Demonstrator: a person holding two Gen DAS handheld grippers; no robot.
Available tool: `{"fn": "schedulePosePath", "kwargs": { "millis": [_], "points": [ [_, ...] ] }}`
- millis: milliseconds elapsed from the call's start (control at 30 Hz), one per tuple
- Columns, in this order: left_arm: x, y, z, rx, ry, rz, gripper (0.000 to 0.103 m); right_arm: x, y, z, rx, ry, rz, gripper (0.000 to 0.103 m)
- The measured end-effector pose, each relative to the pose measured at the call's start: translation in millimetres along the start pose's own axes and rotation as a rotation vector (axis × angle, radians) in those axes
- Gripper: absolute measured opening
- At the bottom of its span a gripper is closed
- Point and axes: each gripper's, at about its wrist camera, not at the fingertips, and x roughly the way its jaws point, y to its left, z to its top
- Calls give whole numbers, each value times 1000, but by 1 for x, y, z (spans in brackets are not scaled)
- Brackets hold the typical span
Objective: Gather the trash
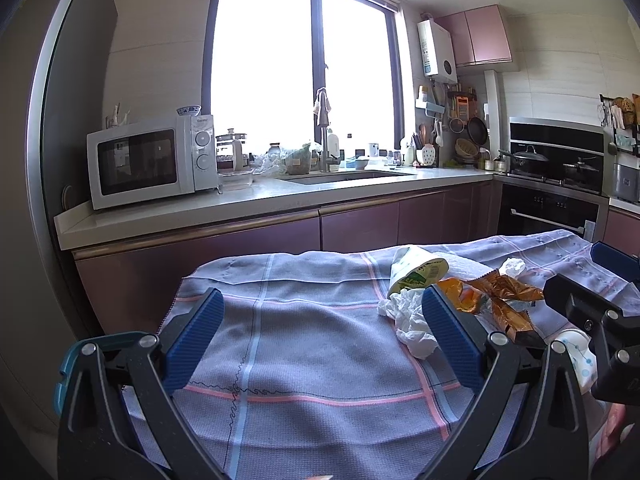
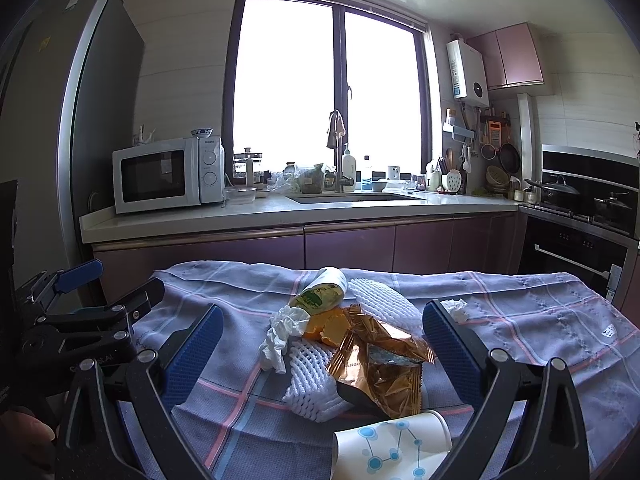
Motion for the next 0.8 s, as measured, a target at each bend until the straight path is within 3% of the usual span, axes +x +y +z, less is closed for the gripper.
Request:
{"fn": "schedulePosePath", "kwargs": {
  "millis": [800],
  "points": [
    [-8, 4, -3, -31, -51, -1, 97, 0, -2, 0, 10, -7, -5, 96]
  ]
}}
